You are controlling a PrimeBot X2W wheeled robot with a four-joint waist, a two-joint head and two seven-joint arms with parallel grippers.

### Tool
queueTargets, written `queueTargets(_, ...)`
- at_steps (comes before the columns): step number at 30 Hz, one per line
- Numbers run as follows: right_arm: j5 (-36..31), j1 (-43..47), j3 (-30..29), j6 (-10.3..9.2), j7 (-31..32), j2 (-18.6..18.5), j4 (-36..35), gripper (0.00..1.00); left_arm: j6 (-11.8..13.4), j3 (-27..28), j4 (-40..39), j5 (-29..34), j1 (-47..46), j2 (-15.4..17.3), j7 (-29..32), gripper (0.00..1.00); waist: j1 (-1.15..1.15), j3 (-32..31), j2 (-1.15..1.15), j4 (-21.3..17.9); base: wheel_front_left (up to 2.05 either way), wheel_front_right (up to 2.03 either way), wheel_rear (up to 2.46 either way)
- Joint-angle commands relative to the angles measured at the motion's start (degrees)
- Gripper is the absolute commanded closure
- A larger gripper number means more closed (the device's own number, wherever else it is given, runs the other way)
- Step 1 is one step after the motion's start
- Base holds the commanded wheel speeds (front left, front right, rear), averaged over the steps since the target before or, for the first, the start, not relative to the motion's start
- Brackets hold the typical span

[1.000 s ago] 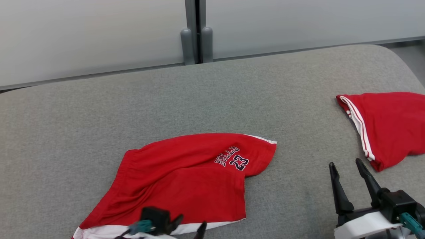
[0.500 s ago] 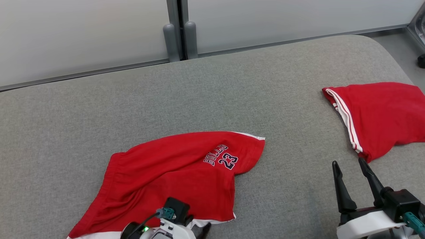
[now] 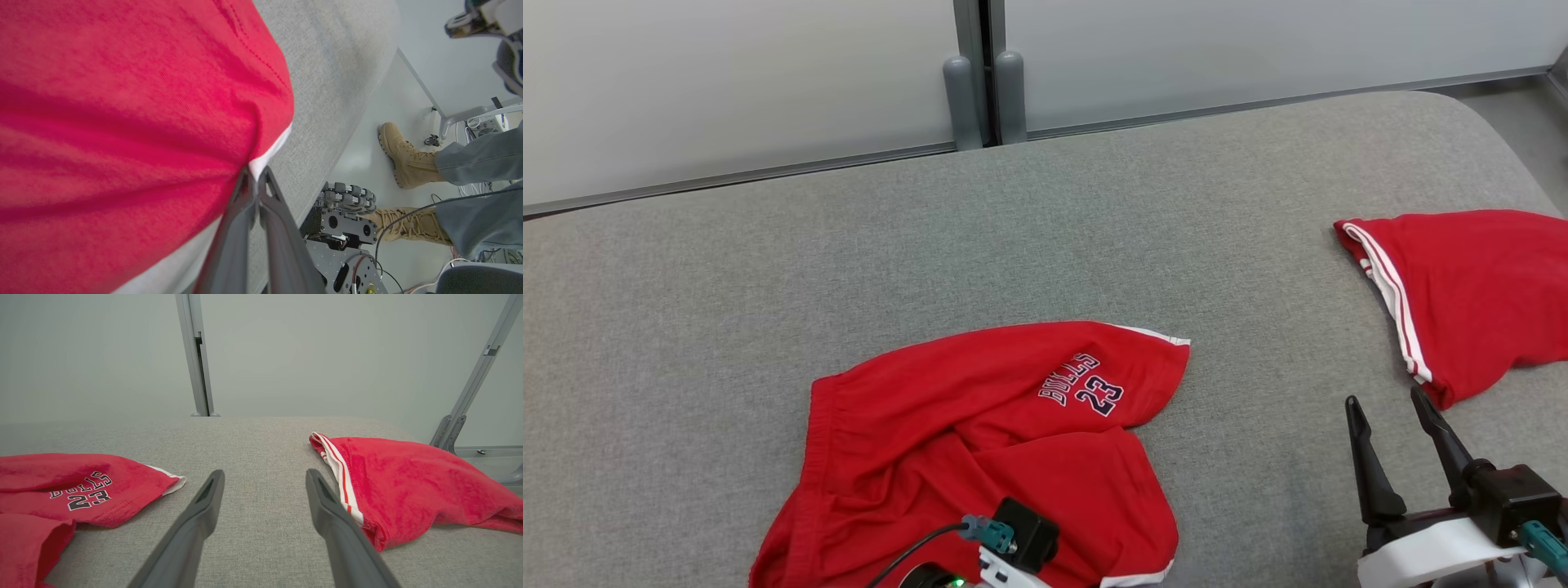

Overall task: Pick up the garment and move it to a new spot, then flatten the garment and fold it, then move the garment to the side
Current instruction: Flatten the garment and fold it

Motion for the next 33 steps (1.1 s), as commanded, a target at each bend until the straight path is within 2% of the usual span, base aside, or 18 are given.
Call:
queueTargets(1, -0.3, 0.1, 0.0, -0.01, 0.0, -0.6, 0.3, 0.0, 0.3, 0.2, -0.3, -0.5, -0.5, -0.4, -0.2, 0.87, 0.0, 0.0, 0.0, 0.2, 0.0, 0.0, 0.0)
queueTargets(2, -0.3, 0.0, 0.3, -0.01, 0.0, -0.6, 0.5, 0.0, 1.1, 0.4, -0.1, 0.1, -0.8, -0.6, -0.4, 0.52, 0.0, 0.0, 0.0, 0.2, 0.0, 0.0, 0.0)
queueTargets(3, -0.3, -0.2, 0.6, -0.01, 0.0, -0.7, 0.7, 0.0, 1.7, 0.3, 0.5, 0.8, -1.2, -0.7, -0.5, 0.0, 0.0, -0.1, 0.0, 0.2, 0.0, 0.0, 0.0)
queueTargets(6, -0.1, -0.3, 1.3, -0.01, 0.0, -1.0, 1.1, 0.0, 1.6, 0.1, 1.4, 0.4, -0.4, -2.0, -1.5, 0.0, 0.0, -0.5, 0.0, -0.1, 0.0, 0.0, 0.0)
queueTargets(9, 0.3, 0.3, 2.0, -0.01, 0.0, -1.8, 2.0, 0.0, -4.2, -0.7, -0.2, -3.1, 1.5, -3.7, -2.4, 0.0, 0.0, -0.7, 0.0, 0.0, 0.0, 0.0, 0.0)
queueTargets(10, 0.3, 0.6, 2.2, -0.01, 0.0, -2.1, 2.3, 0.0, -5.7, 0.2, -0.8, -4.9, 2.0, -4.0, -3.5, 0.0, 0.0, -0.9, 0.0, 0.2, 0.0, 0.0, 0.0)
queueTargets(11, 0.1, 0.8, 2.5, -0.01, 0.0, -2.5, 2.6, 0.0, -6.1, 1.4, -0.9, -5.6, 2.4, -4.0, -4.8, 0.0, 0.0, -1.1, 0.0, 0.3, 0.0, 0.0, 0.0)
queueTargets(12, 0.0, 1.1, 2.9, -0.01, 0.0, -2.8, 2.9, 0.0, -5.5, 2.6, -0.9, -5.2, 2.4, -3.5, -6.7, 0.0, 0.0, -1.4, 0.0, 0.3, 0.0, 0.0, 0.0)
queueTargets(16, 0.8, 2.9, 4.6, -0.01, 0.0, -4.3, 3.2, 0.0, 2.4, 8.3, -1.4, -0.8, 4.9, -1.8, -16.5, 0.0, 0.0, -3.1, 0.0, 0.8, 0.0, 0.0, 0.0)
queueTargets(20, 1.5, 5.4, 5.0, -0.01, 0.0, -5.3, 1.4, 0.0, 9.5, 13.6, -3.8, 3.2, 8.3, 2.8, -25.0, 0.0, 0.0, -5.1, 0.0, 2.4, 0.0, 0.0, 0.0)
queueTargets(21, 1.5, 5.4, 5.0, -0.01, 0.0, -5.3, 1.4, 0.0, 9.5, 13.6, -3.8, 3.2, 8.3, 2.8, -25.0, 0.0, 0.0, -5.1, 0.0, 2.4, 0.0, 0.0, 0.0)
queueTargets(22, 1.8, 6.7, 4.0, -0.01, 0.0, -5.4, -0.6, 0.0, 12.0, 15.9, -4.6, 4.6, 10.8, 4.6, -28.7, 0.0, 0.0, -6.4, 0.0, 3.5, 0.0, 0.0, 0.0)
queueTargets(24, 1.7, 8.3, 3.2, -0.01, 0.0, -4.9, -2.7, 0.0, 14.2, 17.7, -4.7, 6.1, 12.8, 6.5, -31.0, 0.0, 0.0, -7.6, 0.0, 4.3, 0.0, 0.0, 0.0)
queueTargets(29, 1.1, 10.1, 0.8, -0.01, 0.0, -3.9, -6.7, 0.0, 16.3, 22.8, -4.7, 8.8, 17.2, 8.4, -33.1, 0.0, 0.0, -9.1, 0.0, 5.8, 0.0, 0.0, 0.0)
queueTargets(33, 0.5, 10.7, -0.9, -0.01, 0.0, -2.7, -8.0, 0.0, 14.5, 30.3, -4.5, 14.4, 21.2, 7.2, -33.3, 0.0, 0.0, -9.8, 0.0, 7.2, 0.0, 0.0, 0.0)
